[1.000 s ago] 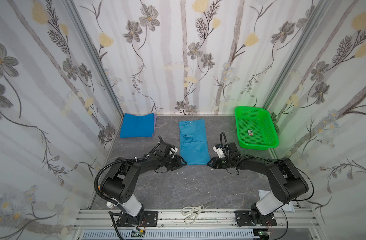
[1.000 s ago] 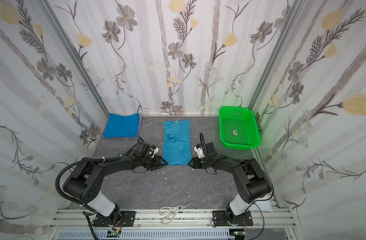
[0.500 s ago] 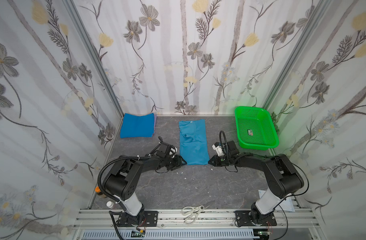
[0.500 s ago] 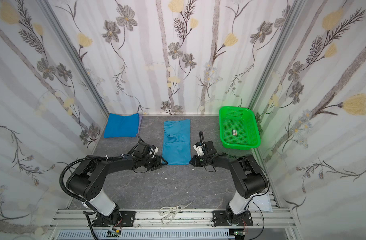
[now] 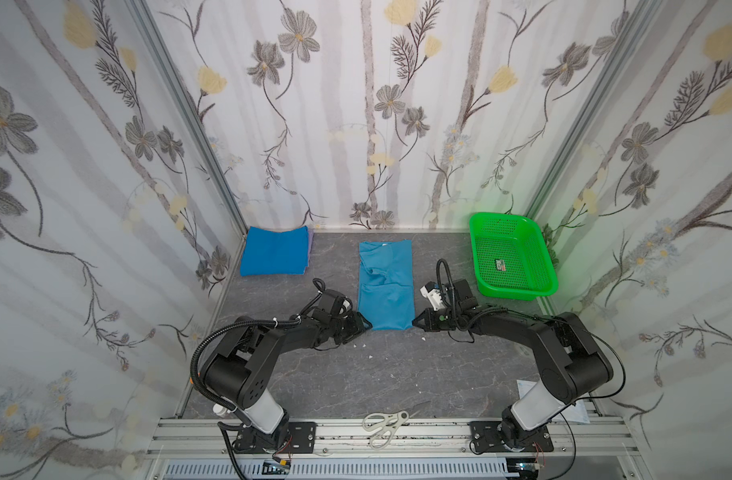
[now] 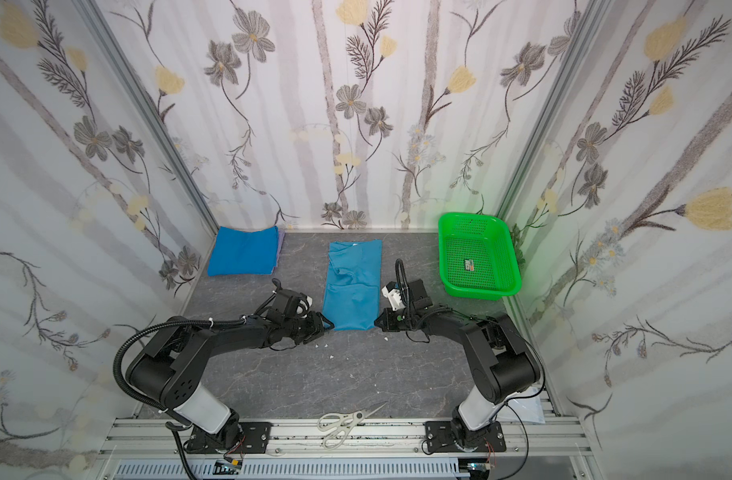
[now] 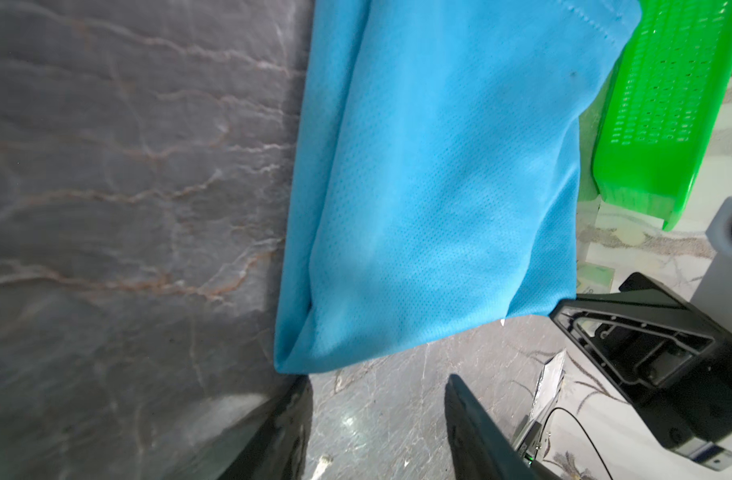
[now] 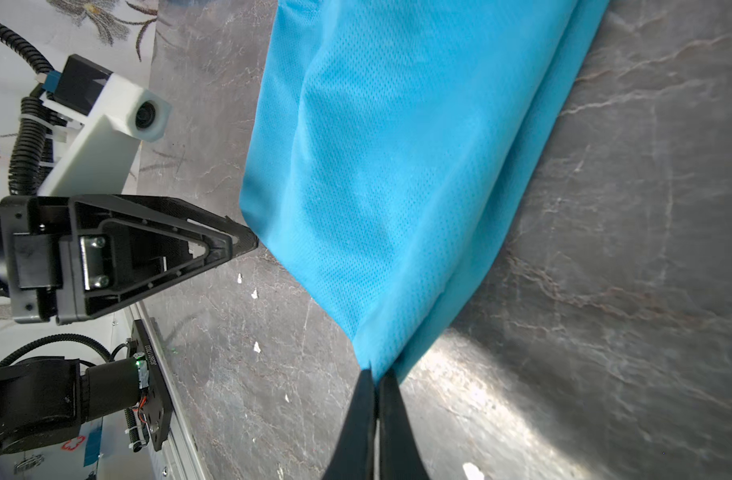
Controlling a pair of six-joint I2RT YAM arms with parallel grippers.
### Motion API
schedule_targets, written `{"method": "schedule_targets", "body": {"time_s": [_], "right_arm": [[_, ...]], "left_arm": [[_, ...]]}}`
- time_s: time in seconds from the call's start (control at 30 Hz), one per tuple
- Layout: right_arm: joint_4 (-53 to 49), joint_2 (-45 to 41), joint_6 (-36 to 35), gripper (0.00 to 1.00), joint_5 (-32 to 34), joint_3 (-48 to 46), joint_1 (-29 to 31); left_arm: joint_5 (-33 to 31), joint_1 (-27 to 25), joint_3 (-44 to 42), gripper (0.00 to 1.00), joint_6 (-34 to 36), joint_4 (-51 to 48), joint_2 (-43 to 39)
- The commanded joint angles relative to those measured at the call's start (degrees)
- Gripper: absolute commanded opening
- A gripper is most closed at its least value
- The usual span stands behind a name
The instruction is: Fold and stack the t-shirts
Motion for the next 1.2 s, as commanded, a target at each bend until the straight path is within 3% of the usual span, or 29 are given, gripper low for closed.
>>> {"method": "schedule_targets", "body": {"time_s": [0.0,0.13,0.27,0.53,0.63,0.9,1.17], "right_arm": [[0.8,-1.0,1.0,0.0,-2.0,0.6,1.1],[0.7,-1.2,1.8,0.0,-1.8,0.8,3.9],[2.8,0.0,4.1,0.0,-2.5,1.0,7.2],[10.9,0.9,11.4,0.0,-3.0,0.2,13.4],[11.7,1.7,12.4,0.0,-3.3,1.1,15.8],[13.6,1.7,14.3,0.0,-3.2,0.6,18.7],[14.2,1.5,14.7,0.0,-3.7,-0.4,21.4]], "left_arm": [[-5.7,-0.7,-2.0,0.54,-6.2,0.0,0.1],[-8.8,-2.5,-4.2,0.56,-10.9,2.2,-1.6],[-9.6,-3.8,-5.9,0.66,-13.5,2.4,-3.4],[-15.3,-4.3,-14.4,0.85,-17.2,-5.4,-16.2],[-16.4,-4.1,-17.3,0.89,-18.4,-3.6,-19.3],[-16.2,-3.5,-18.1,0.64,-20.5,3.3,-16.9],[-17.0,-3.5,-18.1,0.56,-22.1,10.0,-11.4]]}}
